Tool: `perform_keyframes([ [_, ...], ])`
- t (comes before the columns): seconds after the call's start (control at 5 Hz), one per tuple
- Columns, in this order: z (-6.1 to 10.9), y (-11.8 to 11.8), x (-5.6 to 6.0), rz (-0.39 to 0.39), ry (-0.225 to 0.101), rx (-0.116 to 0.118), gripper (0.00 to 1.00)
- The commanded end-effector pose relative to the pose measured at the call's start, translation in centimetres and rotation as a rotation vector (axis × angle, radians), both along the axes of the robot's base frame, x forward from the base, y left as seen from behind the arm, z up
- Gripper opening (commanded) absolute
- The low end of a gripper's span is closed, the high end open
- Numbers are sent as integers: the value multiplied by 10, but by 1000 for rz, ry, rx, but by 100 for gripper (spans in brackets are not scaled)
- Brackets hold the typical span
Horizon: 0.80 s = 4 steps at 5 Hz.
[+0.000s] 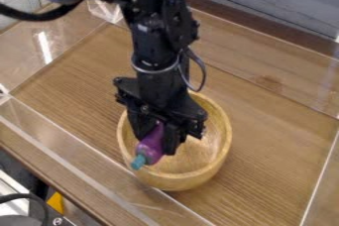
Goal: Remove the purple eggplant from inside the brown bowl and put it on the table
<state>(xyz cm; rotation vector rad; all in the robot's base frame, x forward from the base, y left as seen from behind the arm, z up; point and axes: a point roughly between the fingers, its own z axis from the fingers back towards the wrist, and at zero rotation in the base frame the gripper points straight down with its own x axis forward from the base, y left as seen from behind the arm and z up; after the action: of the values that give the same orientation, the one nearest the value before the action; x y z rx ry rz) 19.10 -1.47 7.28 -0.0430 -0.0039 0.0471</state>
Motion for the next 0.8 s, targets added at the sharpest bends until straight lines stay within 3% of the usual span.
perform_keyframes([
  [0.0, 19, 15, 14, 47, -61, 17, 0],
  [0.4, 25, 59, 7, -24, -93, 65, 0],
  [0.6, 18, 85, 11, -66, -118, 95, 0],
])
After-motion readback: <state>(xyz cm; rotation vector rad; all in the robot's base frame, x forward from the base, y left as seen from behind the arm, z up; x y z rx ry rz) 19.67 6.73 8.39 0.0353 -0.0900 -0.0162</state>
